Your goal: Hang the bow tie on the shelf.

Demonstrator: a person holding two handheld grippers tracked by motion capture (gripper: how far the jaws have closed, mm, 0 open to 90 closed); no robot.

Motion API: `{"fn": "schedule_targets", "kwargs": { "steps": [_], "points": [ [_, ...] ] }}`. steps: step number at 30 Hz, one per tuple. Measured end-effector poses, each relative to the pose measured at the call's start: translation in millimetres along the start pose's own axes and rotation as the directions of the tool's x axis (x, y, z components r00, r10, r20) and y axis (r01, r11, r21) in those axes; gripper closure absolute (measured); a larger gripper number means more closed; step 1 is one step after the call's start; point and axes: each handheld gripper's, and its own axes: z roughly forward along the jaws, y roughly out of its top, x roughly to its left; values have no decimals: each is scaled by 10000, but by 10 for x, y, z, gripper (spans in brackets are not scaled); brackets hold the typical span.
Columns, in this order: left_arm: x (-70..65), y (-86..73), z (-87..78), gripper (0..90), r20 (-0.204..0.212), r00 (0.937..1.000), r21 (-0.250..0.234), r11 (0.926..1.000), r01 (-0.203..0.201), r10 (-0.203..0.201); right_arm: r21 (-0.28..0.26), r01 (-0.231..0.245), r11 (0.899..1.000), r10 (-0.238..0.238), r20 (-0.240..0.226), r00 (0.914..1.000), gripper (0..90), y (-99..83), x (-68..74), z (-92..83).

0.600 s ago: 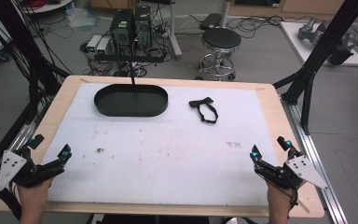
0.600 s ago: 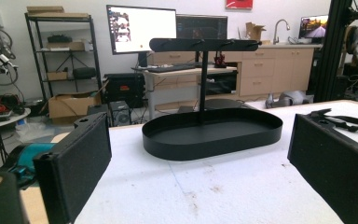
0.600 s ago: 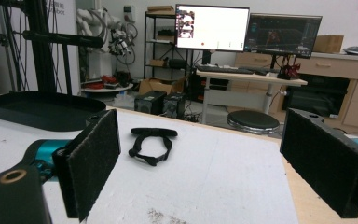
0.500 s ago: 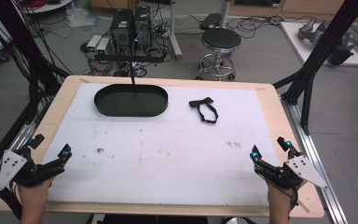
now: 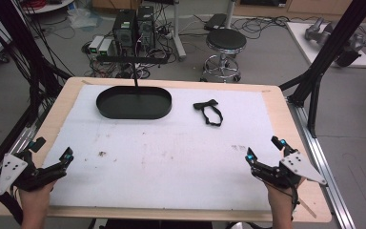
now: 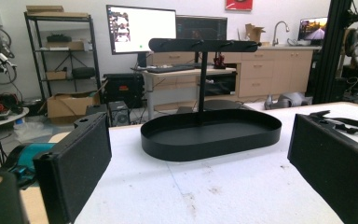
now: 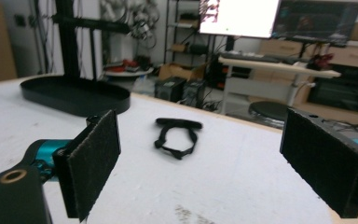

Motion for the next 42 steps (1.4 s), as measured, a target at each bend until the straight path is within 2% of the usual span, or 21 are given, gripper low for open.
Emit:
{"fn": "schedule_targets", "kwargs": {
  "steps": [2,5,7,15,20,21,22,24,25,27,31,32,34,35,36,37,38,39,40,41,42],
  "points": [
    [-8,-1,4,65,3,10000,39,10000,-46,46,327,298,9990,-285,-415,9987,113,31,63,130],
    [-18,-9,14,64,50,9999,103,9999,-98,97,563,353,9978,-310,-768,9966,113,39,93,250],
    [-19,-13,17,64,49,9999,130,9999,-95,95,1095,303,9935,-179,-1123,9935,113,71,112,444],
    [-23,-22,22,65,87,10000,175,9998,-23,21,1973,-1,9803,269,-1328,9908,113,238,61,825],
    [-28,-22,25,64,114,9999,198,9997,-111,108,2540,451,9662,-84,-1439,9896,113,351,51,1165],
    [-29,-23,25,64,120,9999,206,9997,-109,106,2540,451,9662,-84,-1439,9896,113,351,51,1165],
    [-30,-24,25,65,114,9999,209,9997,-116,114,2885,670,9551,-196,-1641,9862,113,393,61,1295],
    [-28,-27,25,64,96,9999,245,9996,-133,130,3037,737,9499,-206,-1744,9845,113,414,63,1370],
    [-24,-32,26,64,88,9999,274,9995,-144,141,3375,607,9394,61,-1933,9811,137,434,57,1517],
    [-23,-36,26,65,94,9999,278,9995,-134,132,3818,713,9215,99,-2066,9784,156,415,38,1664],
    [-8,-45,15,65,44,9999,306,9995,-97,96,4730,1636,8657,-545,-2358,9703,186,352,52,1915],
    [4,-50,8,64,36,10000,347,9994,-78,77,4866,1943,8517,-770,-2506,9650,202,342,71,1962],
    [14,-58,5,64,31,10000,420,9991,37,-39,4947,2309,8378,-939,-2861,9536,247,305,95,2030],
    [14,-58,5,64,31,10000,420,9991,37,-39,4947,2309,8378,-939,-2861,9536,247,305,95,2030],
    [20,-61,1,64,63,9999,468,9989,96,-99,5008,2451,8301,-1015,-2966,9496,276,273,100,2061],
    [26,-64,-5,64,67,9999,501,9987,125,-129,5308,2804,7998,-1202,-3161,9411,322,185,100,2127],
    [28,-66,-10,64,68,9999,513,9986,133,-137,5308,2804,7998,-1202,-3161,9411,322,185,100,2127],
    [34,-68,-18,65,66,9999,525,9985,125,-128,5534,3002,7769,-1273,-3288,9358,346,112,93,2176],
    [37,-70,-22,65,57,9999,511,9986,148,-151,5534,3002,7769,-1273,-3288,9358,346,112,93,2176],
    [41,-72,-32,64,40,9999,519,9985,163,-166,5645,3221,7600,-1404,-3412,9294,392,58,87,2217],
    [47,-74,-45,64,47,9999,522,9985,160,-163,5692,3251,7552,-1419,-3423,9288,412,43,87,2228]
  ]
}}
